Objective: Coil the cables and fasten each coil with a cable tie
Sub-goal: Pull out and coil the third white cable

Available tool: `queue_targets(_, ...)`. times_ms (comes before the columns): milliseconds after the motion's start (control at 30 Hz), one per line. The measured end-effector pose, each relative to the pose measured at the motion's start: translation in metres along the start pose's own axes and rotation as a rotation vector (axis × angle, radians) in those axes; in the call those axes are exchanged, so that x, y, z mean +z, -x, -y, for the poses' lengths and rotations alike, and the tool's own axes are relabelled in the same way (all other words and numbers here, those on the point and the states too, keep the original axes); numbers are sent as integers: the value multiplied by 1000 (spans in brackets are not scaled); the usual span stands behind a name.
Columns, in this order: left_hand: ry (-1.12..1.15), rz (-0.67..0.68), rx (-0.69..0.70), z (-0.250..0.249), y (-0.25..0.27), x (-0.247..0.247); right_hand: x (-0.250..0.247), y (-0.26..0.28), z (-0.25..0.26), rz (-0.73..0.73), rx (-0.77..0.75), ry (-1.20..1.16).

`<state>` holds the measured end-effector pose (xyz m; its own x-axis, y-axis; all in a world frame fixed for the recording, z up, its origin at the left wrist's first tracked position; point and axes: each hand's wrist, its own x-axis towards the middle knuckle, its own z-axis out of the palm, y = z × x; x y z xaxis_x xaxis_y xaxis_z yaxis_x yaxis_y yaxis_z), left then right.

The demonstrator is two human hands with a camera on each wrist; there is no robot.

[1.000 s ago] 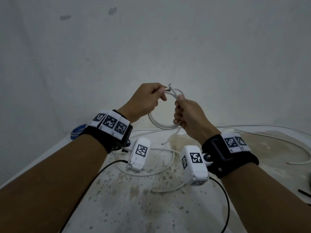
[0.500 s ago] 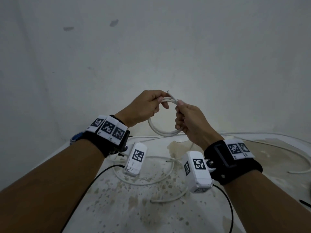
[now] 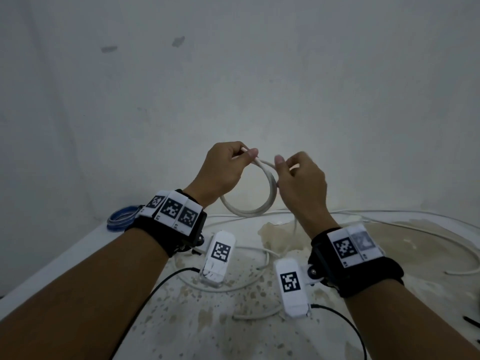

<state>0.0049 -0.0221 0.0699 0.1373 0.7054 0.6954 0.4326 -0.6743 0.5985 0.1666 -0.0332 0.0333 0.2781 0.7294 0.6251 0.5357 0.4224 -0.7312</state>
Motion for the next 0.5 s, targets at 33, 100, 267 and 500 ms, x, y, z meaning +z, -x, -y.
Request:
queue_targets(33, -3, 2, 9, 0, -1, -2, -2, -3, 0, 22, -7, 58)
queue_targets(100, -34, -2, 32, 1, -2, -6, -5, -10, -1, 155, -64, 179)
queue_targets(267, -132, -84, 96, 5, -4, -11, -13, -19, 4, 276, -130, 71)
queue_targets(500, 89, -98, 75, 0, 2, -10, -15, -11, -4, 522, 198, -576)
